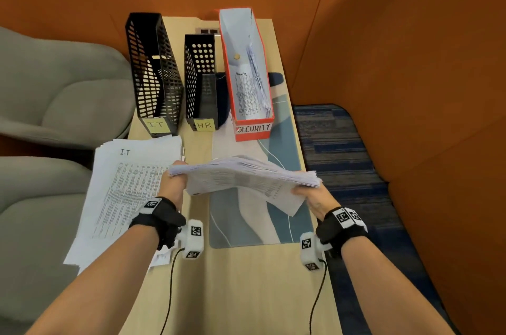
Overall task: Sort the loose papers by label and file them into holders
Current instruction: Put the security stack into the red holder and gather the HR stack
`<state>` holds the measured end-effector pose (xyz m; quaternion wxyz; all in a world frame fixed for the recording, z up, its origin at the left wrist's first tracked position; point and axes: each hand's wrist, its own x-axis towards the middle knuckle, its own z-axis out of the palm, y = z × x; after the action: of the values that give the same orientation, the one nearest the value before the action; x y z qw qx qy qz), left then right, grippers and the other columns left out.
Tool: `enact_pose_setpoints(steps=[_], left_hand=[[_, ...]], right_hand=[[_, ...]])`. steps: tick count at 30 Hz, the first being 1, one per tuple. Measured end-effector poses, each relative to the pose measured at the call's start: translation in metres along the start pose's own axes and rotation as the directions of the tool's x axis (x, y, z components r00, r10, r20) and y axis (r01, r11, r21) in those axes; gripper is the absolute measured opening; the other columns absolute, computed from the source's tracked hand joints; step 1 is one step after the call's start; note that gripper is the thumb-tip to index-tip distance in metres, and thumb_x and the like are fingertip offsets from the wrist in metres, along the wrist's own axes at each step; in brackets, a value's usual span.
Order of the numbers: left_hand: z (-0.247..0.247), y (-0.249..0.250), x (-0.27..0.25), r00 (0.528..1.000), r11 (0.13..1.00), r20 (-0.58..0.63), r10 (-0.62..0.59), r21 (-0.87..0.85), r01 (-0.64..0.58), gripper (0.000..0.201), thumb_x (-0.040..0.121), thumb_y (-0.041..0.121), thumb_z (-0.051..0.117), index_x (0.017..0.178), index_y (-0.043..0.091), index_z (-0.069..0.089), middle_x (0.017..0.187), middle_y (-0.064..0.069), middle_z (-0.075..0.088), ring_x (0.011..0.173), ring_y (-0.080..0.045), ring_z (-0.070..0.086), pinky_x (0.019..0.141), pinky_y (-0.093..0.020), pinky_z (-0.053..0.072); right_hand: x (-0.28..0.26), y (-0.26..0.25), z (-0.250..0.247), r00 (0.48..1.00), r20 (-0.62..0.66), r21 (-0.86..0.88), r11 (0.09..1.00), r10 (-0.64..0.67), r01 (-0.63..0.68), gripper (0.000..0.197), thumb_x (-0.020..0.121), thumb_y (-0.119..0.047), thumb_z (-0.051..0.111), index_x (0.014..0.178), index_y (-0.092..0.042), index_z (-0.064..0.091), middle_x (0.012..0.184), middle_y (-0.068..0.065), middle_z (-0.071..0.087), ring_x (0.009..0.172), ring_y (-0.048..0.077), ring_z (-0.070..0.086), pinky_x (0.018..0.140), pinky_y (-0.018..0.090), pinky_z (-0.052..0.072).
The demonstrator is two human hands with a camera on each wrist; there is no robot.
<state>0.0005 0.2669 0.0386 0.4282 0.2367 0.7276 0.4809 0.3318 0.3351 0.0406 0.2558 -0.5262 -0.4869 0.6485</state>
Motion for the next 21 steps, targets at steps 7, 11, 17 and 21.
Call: enact_pose_setpoints(steps=[7,11,17,21], left_hand=[[-0.007,0.029,0.012,0.987,0.984,0.152,-0.045,-0.162,0.069,0.028,0.082,-0.004,0.053,0.107,0.005,0.061,0.101,-0.009,0.065,0.101,-0.028,0.058,0.086,-0.035,0.047],[-0.024,0.069,0.019,0.926,0.965,0.377,0.012,-0.246,0.087,0.030,0.089,0.007,0.057,0.118,0.015,0.059,0.111,-0.002,0.070,0.103,-0.020,0.066,0.086,-0.037,0.055],[-0.033,0.103,0.037,0.970,0.864,0.157,0.185,-0.496,-0.085,0.032,0.096,0.005,0.049,0.126,0.014,0.054,0.127,-0.007,0.061,0.115,-0.024,0.060,0.097,-0.041,0.049],[-0.023,0.113,0.051,0.975,0.711,0.180,0.129,-0.703,0.036,0.041,0.099,0.013,0.043,0.140,0.014,0.041,0.137,-0.003,0.053,0.123,-0.020,0.053,0.101,-0.039,0.046]], right_hand=[[0.006,-0.065,0.007,0.989,-0.120,-0.027,0.996,-0.091,0.088,0.025,0.085,-0.009,0.069,0.110,-0.010,0.066,0.105,0.009,0.074,0.099,0.029,0.070,0.087,0.051,0.056],[0.004,-0.168,0.008,0.949,-0.013,-0.151,0.939,-0.315,0.309,0.027,0.087,-0.019,0.068,0.114,-0.014,0.064,0.107,0.003,0.073,0.096,0.020,0.071,0.079,0.039,0.059],[0.031,-0.228,0.046,0.756,-0.376,-0.397,0.830,-0.536,0.390,0.062,0.084,-0.036,0.070,0.137,-0.016,0.043,0.134,0.001,0.052,0.120,0.013,0.051,0.104,0.035,0.043],[0.035,-0.201,0.125,0.969,-0.176,0.023,0.984,-0.171,0.178,0.089,0.081,-0.054,0.067,0.150,-0.024,0.021,0.140,-0.004,0.041,0.126,0.019,0.047,0.093,0.038,0.049]])
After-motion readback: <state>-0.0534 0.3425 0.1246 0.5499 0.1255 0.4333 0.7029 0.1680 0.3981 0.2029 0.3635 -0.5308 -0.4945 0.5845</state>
